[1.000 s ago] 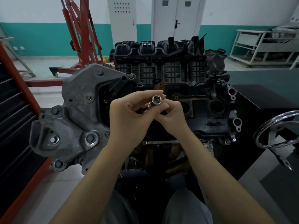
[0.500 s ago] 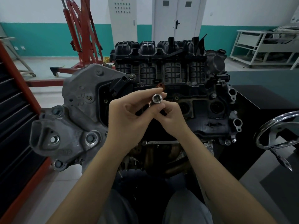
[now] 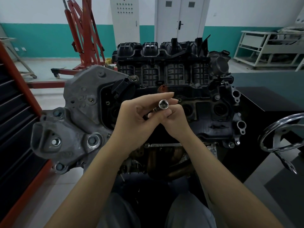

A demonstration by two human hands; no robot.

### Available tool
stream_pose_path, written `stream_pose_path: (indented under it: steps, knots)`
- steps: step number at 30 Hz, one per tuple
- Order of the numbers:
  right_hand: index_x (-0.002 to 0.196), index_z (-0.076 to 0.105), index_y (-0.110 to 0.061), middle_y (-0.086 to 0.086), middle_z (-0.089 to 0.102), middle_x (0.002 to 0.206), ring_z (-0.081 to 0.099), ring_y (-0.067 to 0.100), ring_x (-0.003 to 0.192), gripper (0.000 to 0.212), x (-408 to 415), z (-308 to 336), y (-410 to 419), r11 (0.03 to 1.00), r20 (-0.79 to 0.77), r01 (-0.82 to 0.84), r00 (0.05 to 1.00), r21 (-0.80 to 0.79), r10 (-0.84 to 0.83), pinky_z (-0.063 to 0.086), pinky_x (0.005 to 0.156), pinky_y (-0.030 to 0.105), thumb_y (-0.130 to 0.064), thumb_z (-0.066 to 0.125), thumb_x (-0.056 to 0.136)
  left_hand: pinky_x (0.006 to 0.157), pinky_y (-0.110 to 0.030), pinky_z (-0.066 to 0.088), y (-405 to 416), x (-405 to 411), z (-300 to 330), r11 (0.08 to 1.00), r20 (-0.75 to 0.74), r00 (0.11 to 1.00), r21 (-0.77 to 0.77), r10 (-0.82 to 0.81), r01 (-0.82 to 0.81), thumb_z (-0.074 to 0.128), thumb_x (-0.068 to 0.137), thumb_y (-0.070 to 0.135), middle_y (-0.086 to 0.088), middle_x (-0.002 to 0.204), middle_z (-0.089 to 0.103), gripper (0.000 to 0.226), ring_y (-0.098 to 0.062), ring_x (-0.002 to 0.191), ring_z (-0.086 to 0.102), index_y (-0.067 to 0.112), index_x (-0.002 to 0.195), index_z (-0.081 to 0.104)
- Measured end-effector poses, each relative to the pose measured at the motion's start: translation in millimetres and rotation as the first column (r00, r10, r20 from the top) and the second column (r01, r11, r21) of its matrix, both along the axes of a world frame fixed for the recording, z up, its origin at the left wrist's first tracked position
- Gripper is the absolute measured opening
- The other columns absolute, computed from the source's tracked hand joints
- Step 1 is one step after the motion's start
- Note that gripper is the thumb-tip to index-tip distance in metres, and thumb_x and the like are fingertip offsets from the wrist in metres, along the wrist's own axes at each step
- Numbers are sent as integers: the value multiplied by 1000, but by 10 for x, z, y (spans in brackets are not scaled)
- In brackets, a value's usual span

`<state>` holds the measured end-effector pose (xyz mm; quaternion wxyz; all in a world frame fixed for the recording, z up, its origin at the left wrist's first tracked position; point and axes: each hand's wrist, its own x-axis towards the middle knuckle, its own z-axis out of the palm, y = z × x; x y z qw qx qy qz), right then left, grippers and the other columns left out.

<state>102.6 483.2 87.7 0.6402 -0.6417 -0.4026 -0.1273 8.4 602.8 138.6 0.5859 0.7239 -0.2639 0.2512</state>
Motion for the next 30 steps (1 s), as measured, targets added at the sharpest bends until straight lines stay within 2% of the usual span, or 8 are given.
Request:
stream_pose_path:
  steps: [4, 6, 9, 13, 16, 19, 25, 30]
  knots:
    - [90, 72, -9, -1, 72, 84, 68, 11, 83, 18, 2, -13, 23, 1000, -22, 24, 999, 16, -24, 52, 76, 25, 4, 70, 78, 85, -31, 56, -34, -4, 20, 970, 116, 969, 79, 220, -230, 82, 72, 8, -2, 95, 73, 33, -12, 93, 70, 8, 103, 71]
    - [94, 70, -13, -10, 71, 86, 68, 5, 85, 21, -7, -9, 21, 1000, 2, 30, 1000, 6, -30, 51, 76, 20, 3, 70, 80, 82, -26, 56, -42, -9, 17, 949, 166, 942, 75, 290, -306, 83, 72, 11, 1, 91, 73, 28, -7, 89, 70, 10, 97, 72]
    - [92, 66, -26, -22, 70, 87, 66, -1, 88, 21, -29, 39, -15, 999, 24, -23, 999, -24, 23, 48, 78, 16, -7, 64, 83, 87, -27, 56, -44, -26, 21, 972, 117, 967, 39, 226, -232, 76, 77, 8, 2, 96, 73, 31, -7, 94, 70, 13, 107, 69]
    - [84, 70, -24, -20, 71, 82, 66, 1, 84, 13, -23, 47, -17, 999, -21, -49, 999, 0, 49, 50, 76, 19, -13, 63, 83, 93, -37, 53, -6, -25, 25, 1000, 9, 1000, -7, 7, -7, 70, 80, -1, -6, 101, 73, 34, -18, 102, 69, 11, 111, 67]
    - [82, 73, -18, -9, 72, 83, 68, 8, 84, 20, -2, 17, -11, 999, -37, -28, 999, 40, 30, 52, 75, 22, 1, 68, 79, 89, -37, 55, -17, -16, 30, 993, 67, 992, 37, 109, -112, 79, 74, 4, -5, 98, 73, 32, -18, 97, 70, 10, 104, 69]
    - [87, 71, -16, -6, 73, 87, 69, 12, 86, 14, -12, 15, 5, 998, -27, -14, 999, 60, 16, 52, 78, 24, -5, 69, 79, 83, -31, 56, -34, -4, 5, 965, 170, 953, 39, 250, -260, 80, 73, 8, -1, 92, 73, 27, -12, 90, 70, 11, 99, 71]
    - [100, 66, -31, -23, 70, 85, 66, -1, 85, 31, -13, 34, -11, 1000, -9, -20, 1000, -24, 20, 49, 77, 18, -3, 63, 86, 93, -39, 54, 14, -15, -17, 999, 48, 998, -9, 43, -42, 69, 80, -4, -9, 104, 72, 35, -20, 103, 68, 9, 113, 65]
    - [89, 72, -13, 7, 72, 87, 69, 18, 85, 17, -2, -11, 21, 999, -47, 38, 998, 33, -37, 55, 79, 34, 0, 70, 78, 81, -37, 57, -3, 1, -5, 963, 149, 956, 56, 253, -263, 83, 72, 8, -2, 91, 73, 28, -15, 90, 70, 8, 97, 72]
